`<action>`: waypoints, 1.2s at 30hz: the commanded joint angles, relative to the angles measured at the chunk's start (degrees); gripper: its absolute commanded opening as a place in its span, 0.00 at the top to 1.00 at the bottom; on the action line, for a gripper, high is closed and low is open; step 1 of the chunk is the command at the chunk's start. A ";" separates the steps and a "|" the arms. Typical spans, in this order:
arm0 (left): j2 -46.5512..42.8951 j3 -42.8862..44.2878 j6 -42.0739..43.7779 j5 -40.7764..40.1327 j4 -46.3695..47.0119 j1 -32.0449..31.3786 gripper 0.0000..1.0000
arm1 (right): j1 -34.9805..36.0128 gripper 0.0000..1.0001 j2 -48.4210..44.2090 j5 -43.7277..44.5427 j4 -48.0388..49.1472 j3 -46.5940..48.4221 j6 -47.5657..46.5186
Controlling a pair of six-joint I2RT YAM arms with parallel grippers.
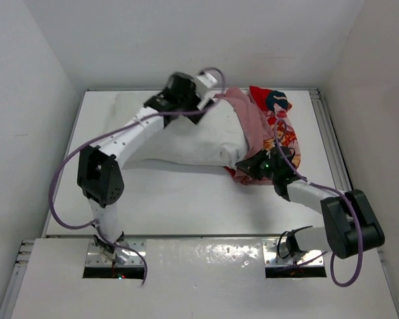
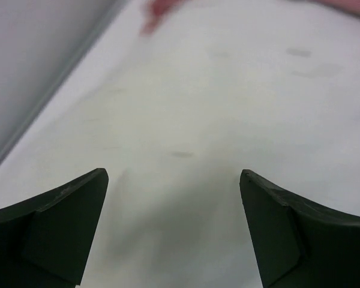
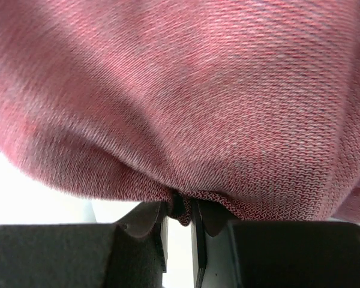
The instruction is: Put the pillow into the pillowcase
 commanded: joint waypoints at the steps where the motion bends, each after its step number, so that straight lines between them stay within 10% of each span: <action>1: 2.69 9.31 -2.10 -5.28 -5.71 11.19 0.10 | -0.20 1.00 1.99 4.19 -0.98 2.54 1.68; 8: 9.37 10.66 3.51 -12.19 -4.61 22.74 0.04 | 0.68 1.00 3.13 5.86 -3.26 4.92 -0.07; 14: 9.13 1.08 8.96 -6.38 -1.32 25.65 0.19 | 0.60 1.00 4.10 7.44 -4.23 6.32 -0.69; 23: -0.36 -15.60 21.18 20.89 -17.74 17.31 0.24 | -0.90 1.00 7.70 6.66 -13.63 21.52 -9.20; 36: -20.58 -32.51 20.14 20.03 -21.28 -8.69 0.31 | 4.19 1.00 22.99 1.04 -19.45 42.79 -12.91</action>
